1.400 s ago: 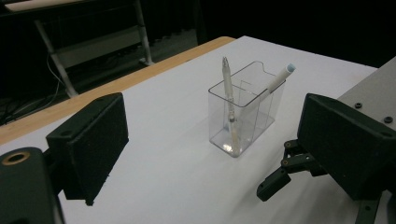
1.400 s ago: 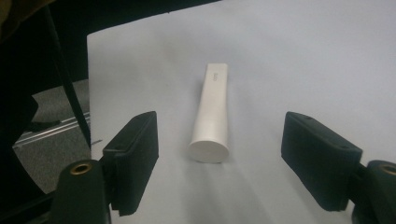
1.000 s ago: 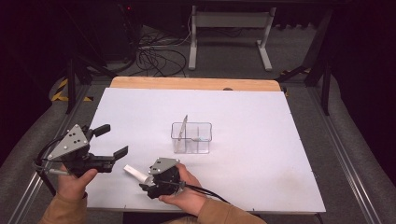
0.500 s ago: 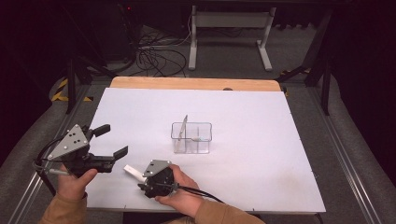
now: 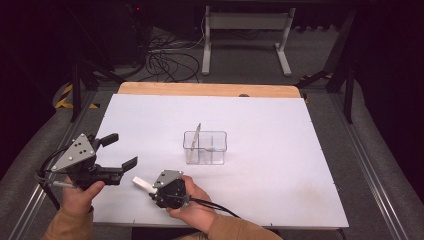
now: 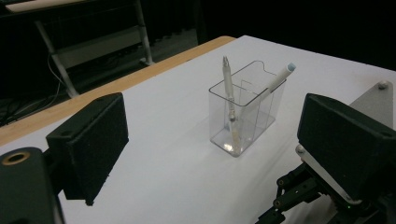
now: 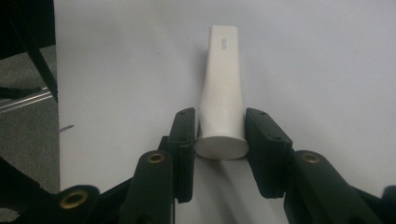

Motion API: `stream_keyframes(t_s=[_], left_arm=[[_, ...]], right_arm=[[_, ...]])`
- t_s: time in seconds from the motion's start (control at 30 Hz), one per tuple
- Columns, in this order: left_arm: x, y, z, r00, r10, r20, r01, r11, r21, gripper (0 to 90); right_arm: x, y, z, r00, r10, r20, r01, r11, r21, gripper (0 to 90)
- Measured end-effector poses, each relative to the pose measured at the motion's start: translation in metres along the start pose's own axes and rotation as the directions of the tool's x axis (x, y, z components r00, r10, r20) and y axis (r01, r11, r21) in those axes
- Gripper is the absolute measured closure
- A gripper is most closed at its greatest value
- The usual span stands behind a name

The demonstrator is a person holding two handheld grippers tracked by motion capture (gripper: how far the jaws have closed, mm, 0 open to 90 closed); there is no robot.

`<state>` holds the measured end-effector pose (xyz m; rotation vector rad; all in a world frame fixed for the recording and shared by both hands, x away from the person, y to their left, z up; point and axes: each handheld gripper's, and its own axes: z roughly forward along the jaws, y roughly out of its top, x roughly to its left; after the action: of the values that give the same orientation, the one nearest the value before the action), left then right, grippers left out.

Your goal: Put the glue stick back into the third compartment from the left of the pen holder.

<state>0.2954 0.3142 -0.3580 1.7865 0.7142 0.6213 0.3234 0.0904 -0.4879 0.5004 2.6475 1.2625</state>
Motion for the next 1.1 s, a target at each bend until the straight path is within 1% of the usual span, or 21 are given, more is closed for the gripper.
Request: stream_keyframes(t_s=[0.2, 0.27, 0.3, 0.47, 0.67, 0.87, 1.1], left_arm=[[0.000, 0.000, -0.001, 1.0000, -0.003, -0.001, 0.003, 1.0000, -0.002, 9.5], [0.000, 0.000, -0.001, 1.0000, -0.002, -0.001, 0.002, 1.0000, -0.002, 9.5], [0.000, 0.000, -0.001, 1.0000, -0.002, -0.001, 0.002, 1.0000, -0.002, 9.6], [0.000, 0.000, -0.001, 1.0000, -0.002, -0.003, 0.002, 1.0000, -0.004, 9.6], [0.000, 0.000, -0.002, 1.0000, -0.001, -0.004, 0.001, 1.0000, -0.004, 9.5], [0.000, 0.000, -0.001, 1.0000, -0.002, -0.005, 0.002, 1.0000, -0.003, 9.5], [0.000, 0.000, -0.001, 1.0000, -0.002, -0.006, 0.002, 1.0000, -0.003, 9.6]], right_arm=[[-0.001, 0.001, -0.004, 1.0000, 0.000, -0.005, 0.000, 1.000, -0.019, 65.0], [-0.001, 0.001, -0.006, 1.0000, -0.005, -0.004, 0.005, 1.000, -0.016, 65.0], [-0.001, 0.001, -0.007, 1.0000, 0.002, -0.006, -0.002, 1.000, -0.021, 65.1], [-0.003, 0.003, -0.017, 0.9999, -0.015, -0.006, 0.014, 0.999, -0.037, 65.2], [-0.004, 0.006, -0.034, 0.9999, -0.013, -0.008, 0.013, 0.998, -0.054, 65.2], [-0.006, 0.009, -0.054, 0.9996, -0.026, 0.007, 0.027, 0.997, -0.075, 65.2], [-0.011, 0.011, -0.077, 0.9996, -0.018, 0.023, 0.020, 0.996, -0.090, 65.2]])
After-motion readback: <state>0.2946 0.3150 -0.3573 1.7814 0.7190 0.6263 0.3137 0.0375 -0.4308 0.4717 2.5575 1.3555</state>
